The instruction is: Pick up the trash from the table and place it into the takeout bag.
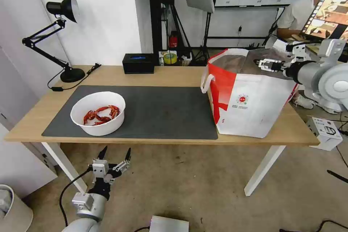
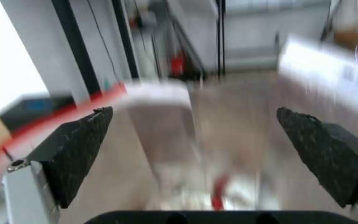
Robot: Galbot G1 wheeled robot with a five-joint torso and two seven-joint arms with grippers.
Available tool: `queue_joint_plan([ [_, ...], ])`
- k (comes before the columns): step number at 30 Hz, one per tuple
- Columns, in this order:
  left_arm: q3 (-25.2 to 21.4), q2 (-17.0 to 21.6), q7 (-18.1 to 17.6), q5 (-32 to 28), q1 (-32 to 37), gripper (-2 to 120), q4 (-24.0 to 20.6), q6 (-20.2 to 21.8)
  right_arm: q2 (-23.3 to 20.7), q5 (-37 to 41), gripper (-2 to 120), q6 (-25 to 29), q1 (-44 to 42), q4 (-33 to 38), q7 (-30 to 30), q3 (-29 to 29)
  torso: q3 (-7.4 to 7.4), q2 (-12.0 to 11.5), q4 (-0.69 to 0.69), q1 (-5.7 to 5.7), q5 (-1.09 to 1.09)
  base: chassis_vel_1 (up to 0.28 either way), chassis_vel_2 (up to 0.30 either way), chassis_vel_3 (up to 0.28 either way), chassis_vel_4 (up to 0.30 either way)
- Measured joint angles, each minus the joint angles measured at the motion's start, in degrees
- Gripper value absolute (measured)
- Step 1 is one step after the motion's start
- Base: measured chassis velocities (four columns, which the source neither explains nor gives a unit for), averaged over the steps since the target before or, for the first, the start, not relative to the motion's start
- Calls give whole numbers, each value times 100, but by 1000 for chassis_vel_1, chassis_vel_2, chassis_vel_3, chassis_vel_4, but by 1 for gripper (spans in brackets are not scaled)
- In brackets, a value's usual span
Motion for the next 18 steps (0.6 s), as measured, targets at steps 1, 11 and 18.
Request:
queue_joint_plan([
  [1, 1, -1, 0, 0, 1, 100, 2, 0, 37, -228, 100, 313, -86, 69, -107, 11, 0, 0, 0, 0, 1, 0, 0, 0, 0],
  [11, -5, -51, 0, 13, 31, 100, -6, 2, 194, -1181, 100, 1539, -665, 490, -639, 168, 0, 0, 0, 0, 0, 0, 0, 0, 0],
  [18, -49, -86, -1, 31, 85, 100, -48, 2, 342, -1533, 100, 2462, -1102, 717, -845, 281, 0, 0, 0, 0, 0, 0, 0, 0, 0],
])
